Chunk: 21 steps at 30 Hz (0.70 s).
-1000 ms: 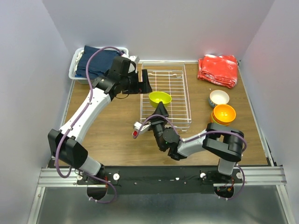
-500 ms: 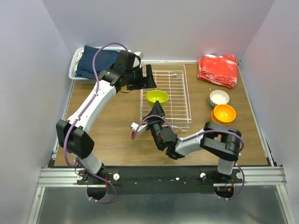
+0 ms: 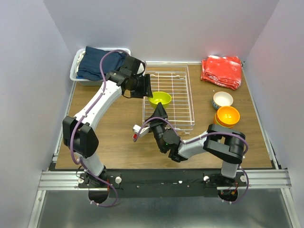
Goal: Unload the bowls from the dish rack
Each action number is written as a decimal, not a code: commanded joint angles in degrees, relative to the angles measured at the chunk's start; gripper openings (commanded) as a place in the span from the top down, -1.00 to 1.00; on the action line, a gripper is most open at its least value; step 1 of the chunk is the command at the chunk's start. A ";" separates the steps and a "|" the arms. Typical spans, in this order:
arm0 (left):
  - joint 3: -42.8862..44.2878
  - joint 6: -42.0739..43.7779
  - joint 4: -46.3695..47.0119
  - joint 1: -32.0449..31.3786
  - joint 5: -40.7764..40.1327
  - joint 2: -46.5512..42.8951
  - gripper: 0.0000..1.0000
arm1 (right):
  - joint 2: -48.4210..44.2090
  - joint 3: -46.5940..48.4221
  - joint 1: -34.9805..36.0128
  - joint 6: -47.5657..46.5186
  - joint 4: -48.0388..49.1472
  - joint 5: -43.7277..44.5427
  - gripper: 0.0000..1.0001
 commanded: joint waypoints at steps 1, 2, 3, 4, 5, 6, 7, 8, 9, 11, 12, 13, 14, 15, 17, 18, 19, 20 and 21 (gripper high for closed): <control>-0.38 0.63 -0.51 0.38 5.27 2.41 -0.18 | -0.05 1.18 -0.13 -0.54 27.33 -1.27 0.56; -0.56 0.63 -0.60 0.38 5.81 2.59 -0.18 | -0.05 1.17 -0.13 -0.54 27.33 -1.36 0.55; -0.65 0.63 -0.34 0.38 6.42 2.76 -0.12 | -0.05 1.17 -0.13 -0.54 27.33 -1.45 0.55; -0.82 0.54 -0.34 0.38 6.95 3.03 -0.09 | 0.13 1.17 -0.13 -0.62 27.33 -1.62 0.55; -0.74 0.54 -0.51 0.38 7.74 3.20 -0.06 | 0.22 1.26 -0.13 -0.80 27.33 -1.80 0.55; -0.47 0.63 -1.04 0.38 7.92 3.38 0.03 | 0.39 1.17 -0.13 -0.98 27.33 -1.89 0.55; -0.12 0.72 -1.39 0.38 8.01 3.82 0.06 | 0.65 1.26 -0.13 -1.06 27.33 -1.98 0.55; 0.14 0.81 -1.65 0.38 8.45 4.08 0.10 | 0.74 1.26 -0.22 -1.15 27.33 -2.06 0.55; 0.40 1.33 -2.53 0.38 8.54 4.17 0.30 | 0.83 1.35 -0.13 -1.24 27.33 -2.15 0.54; 0.93 1.60 -2.97 0.38 8.80 4.61 0.53 | 1.09 1.26 -0.13 -1.24 27.33 -2.07 0.52; 1.11 1.77 -3.24 0.38 9.06 4.52 0.68 | 1.10 1.26 -0.13 -1.15 27.33 -2.15 0.50; 1.46 1.77 -3.15 0.38 8.89 4.52 0.96 | 1.10 1.35 -0.22 -1.15 27.33 -2.07 0.49; 1.55 1.69 -3.15 0.38 8.54 4.35 1.00 | 1.10 1.35 -0.13 -1.24 27.33 -1.98 0.42; 1.81 1.60 -2.98 0.38 7.67 4.26 1.00 | 1.10 1.35 -0.22 -1.24 27.33 -1.89 0.32; 3.04 1.51 -2.80 0.47 6.79 4.00 1.00 | 0.75 1.61 -0.13 -1.68 27.33 -1.89 -0.02; 3.57 1.51 -2.71 0.47 6.09 3.82 1.00 | 0.22 1.70 -0.22 -1.68 27.33 -1.54 -0.14; 4.96 1.51 -2.62 0.55 4.34 3.56 1.00 | -0.13 1.79 -0.22 -1.59 27.33 -1.45 -0.25; 5.67 1.60 -2.54 0.56 3.36 3.47 1.00 | -0.66 1.88 -0.13 -0.98 27.25 -1.01 -0.43; 6.38 1.68 -2.19 0.64 2.40 3.47 1.00 | -1.10 2.14 -0.22 -0.63 27.25 0.03 -0.50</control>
